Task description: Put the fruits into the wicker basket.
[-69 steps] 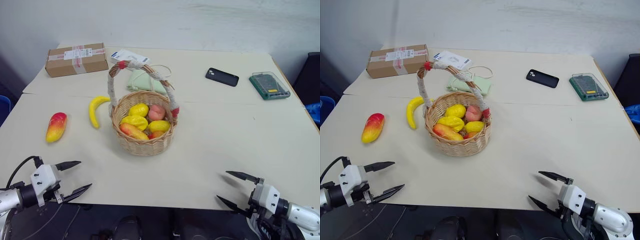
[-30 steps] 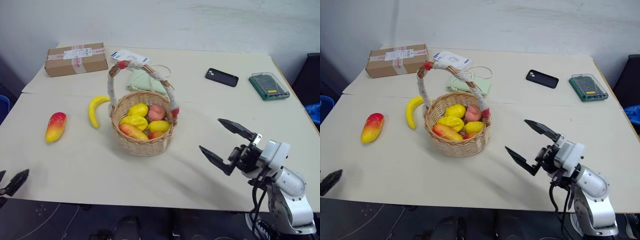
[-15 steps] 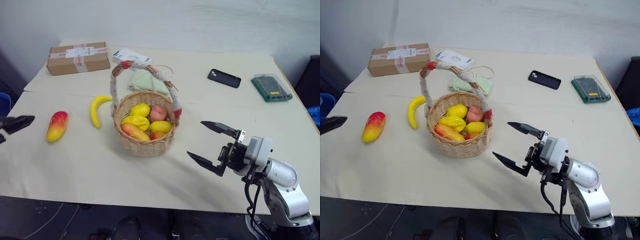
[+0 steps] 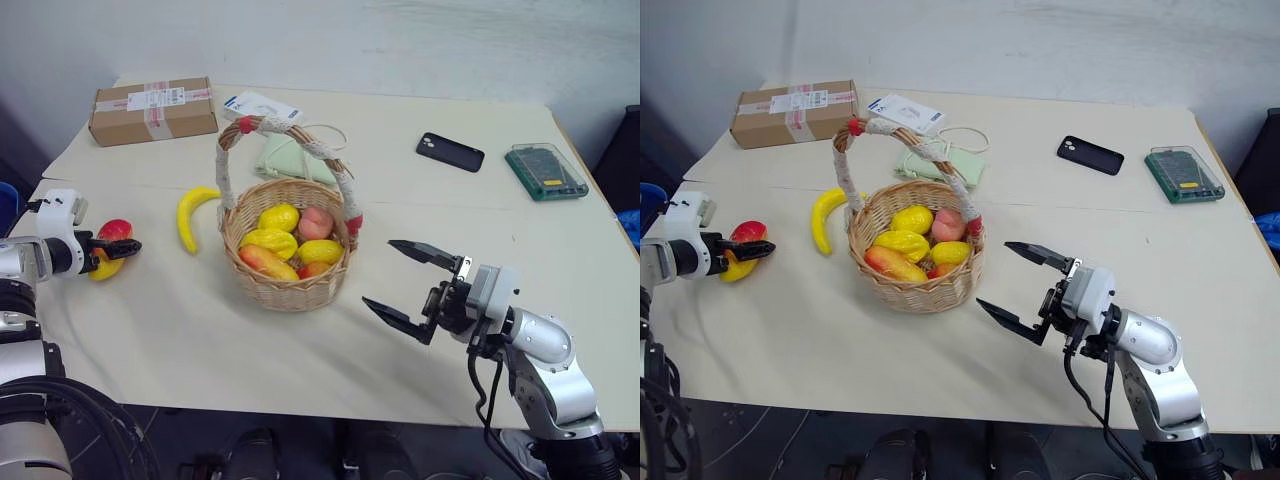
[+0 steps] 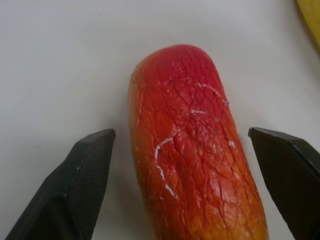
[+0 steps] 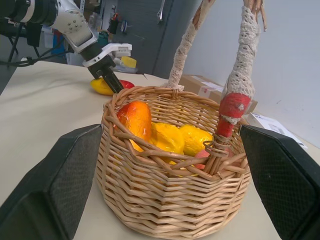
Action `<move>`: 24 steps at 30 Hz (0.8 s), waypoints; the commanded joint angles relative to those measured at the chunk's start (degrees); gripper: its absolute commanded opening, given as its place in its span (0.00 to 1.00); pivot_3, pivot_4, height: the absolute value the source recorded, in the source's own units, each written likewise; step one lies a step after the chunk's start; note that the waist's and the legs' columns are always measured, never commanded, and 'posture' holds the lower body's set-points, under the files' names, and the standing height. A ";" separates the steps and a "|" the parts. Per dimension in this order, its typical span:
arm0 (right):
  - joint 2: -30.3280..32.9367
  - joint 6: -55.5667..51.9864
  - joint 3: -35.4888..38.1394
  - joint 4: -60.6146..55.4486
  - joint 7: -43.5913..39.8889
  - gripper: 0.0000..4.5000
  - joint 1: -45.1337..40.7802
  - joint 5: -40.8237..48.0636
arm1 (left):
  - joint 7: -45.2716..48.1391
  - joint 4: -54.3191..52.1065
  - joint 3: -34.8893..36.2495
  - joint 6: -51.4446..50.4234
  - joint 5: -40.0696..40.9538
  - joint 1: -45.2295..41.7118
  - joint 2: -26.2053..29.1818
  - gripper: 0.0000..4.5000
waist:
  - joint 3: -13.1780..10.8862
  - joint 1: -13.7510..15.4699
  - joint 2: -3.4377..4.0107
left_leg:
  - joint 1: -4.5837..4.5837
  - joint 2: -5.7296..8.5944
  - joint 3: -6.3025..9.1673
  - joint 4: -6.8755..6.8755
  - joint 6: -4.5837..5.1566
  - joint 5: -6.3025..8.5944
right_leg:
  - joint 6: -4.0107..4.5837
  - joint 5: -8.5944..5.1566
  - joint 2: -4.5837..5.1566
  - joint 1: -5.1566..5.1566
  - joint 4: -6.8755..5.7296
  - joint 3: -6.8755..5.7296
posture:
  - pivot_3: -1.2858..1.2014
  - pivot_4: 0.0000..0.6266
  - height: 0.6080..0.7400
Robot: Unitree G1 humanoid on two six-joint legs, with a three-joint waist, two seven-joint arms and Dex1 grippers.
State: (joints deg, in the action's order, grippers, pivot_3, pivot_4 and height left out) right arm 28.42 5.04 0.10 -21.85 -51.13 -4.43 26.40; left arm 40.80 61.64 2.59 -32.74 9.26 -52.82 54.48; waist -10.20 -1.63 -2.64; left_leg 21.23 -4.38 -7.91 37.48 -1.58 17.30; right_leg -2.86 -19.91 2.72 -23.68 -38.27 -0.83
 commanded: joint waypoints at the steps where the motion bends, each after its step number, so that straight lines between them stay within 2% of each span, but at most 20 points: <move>1: -0.32 0.83 0.64 -1.24 0.42 1.00 0.92 0.22 | 0.63 2.87 0.70 2.33 -2.02 -1.15 1.05 0.81 | 0.00 -0.07 0.00 | 0.00 -0.02 -0.02 0.06 0.00 0.00 | 0.00 0.00 -0.01 0.00 -0.07 0.02 | 0.52 0.24 1.00; 6: 0.38 1.25 2.28 -0.94 0.67 1.00 1.26 0.23 | 7.37 3.64 2.11 3.80 -1.93 -0.93 4.35 0.47 | -0.01 -0.15 -0.01 | -0.05 -0.10 -0.12 0.30 -0.02 0.01 | 0.01 0.01 -0.08 -0.02 -0.33 0.13 | 0.52 0.24 1.00; 7: 0.56 1.46 2.71 -0.80 0.63 1.00 1.32 0.23 | 9.44 3.53 2.43 4.90 -1.75 -0.53 5.02 0.43 | -0.02 -0.16 -0.03 | -0.06 -0.11 -0.12 0.32 -0.02 0.02 | 0.02 0.01 -0.10 -0.02 -0.35 0.13 | 0.52 0.24 1.00; 9: 1.31 2.09 4.17 -0.23 0.41 1.00 1.41 0.26 | 14.26 2.11 3.88 9.32 -0.44 0.51 5.90 0.42 | -0.02 -0.02 -0.03 | -0.04 -0.15 -0.13 0.34 -0.06 0.04 | 0.02 0.01 -0.14 -0.03 -0.36 0.12 | 0.52 0.24 1.00; 12: 2.63 2.54 7.63 0.11 1.03 1.00 1.73 0.43 | 30.17 -7.38 6.39 15.18 4.27 5.81 8.18 0.42 | -0.02 0.01 -0.02 | -0.03 -0.15 -0.16 0.34 -0.05 0.07 | 0.03 0.01 -0.12 -0.03 -0.33 0.13 | 0.52 0.24 1.00; 14: 3.40 2.83 9.41 0.05 1.27 1.00 2.51 0.32 | 37.49 -15.96 9.26 12.04 8.92 9.97 10.02 0.42 | -0.02 0.00 -0.03 | -0.02 -0.17 -0.17 0.34 -0.03 0.09 | 0.04 0.01 -0.10 -0.02 -0.30 0.15 | 0.52 0.24 1.00; 18: 3.84 2.94 14.31 0.37 3.64 1.00 4.23 0.24 | 43.63 -41.38 10.19 4.04 16.03 20.54 11.61 0.42 | -0.04 0.03 0.02 | -0.02 -0.21 -0.16 0.34 -0.03 0.11 | 0.06 0.00 -0.10 -0.01 -0.30 0.21 | 0.52 0.24 1.00; 20: 3.98 2.50 15.30 0.50 4.10 1.00 4.73 0.43 | 42.52 -52.06 9.52 -1.88 20.70 20.85 9.56 0.42 | -0.06 0.20 0.05 | -0.08 -0.19 -0.14 0.37 0.00 0.12 | 0.06 0.00 -0.07 0.08 -0.33 0.24 | 0.52 0.24 1.00; 22: 4.35 2.03 15.52 0.67 3.98 1.00 4.64 0.39 | 38.46 -59.09 7.31 -4.19 23.08 17.83 4.32 0.42 | -0.06 0.25 0.09 | -0.13 -0.16 -0.05 0.45 0.08 0.17 | 0.02 0.03 -0.07 0.21 -0.33 0.24 | 0.52 0.24 1.00; 24: 4.65 0.63 15.25 0.25 3.91 1.00 4.40 1.31 | 31.05 -62.50 4.24 -5.12 22.42 13.49 -3.75 0.42 | -0.07 0.26 0.13 | -0.15 -0.10 -0.02 0.47 0.24 0.24 | -0.10 0.13 -0.10 0.27 -0.32 0.28 | 0.52 0.24 1.00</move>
State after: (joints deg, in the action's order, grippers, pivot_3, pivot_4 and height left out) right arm 32.16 6.38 14.14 -20.16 -47.55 0.41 26.24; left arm 77.28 3.00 8.92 -36.53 30.46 -36.78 53.96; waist -10.27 -1.37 -2.51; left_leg 21.09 -4.46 -7.92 37.96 -1.33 17.52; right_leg -2.98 -19.76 2.60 -23.42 -38.60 -0.51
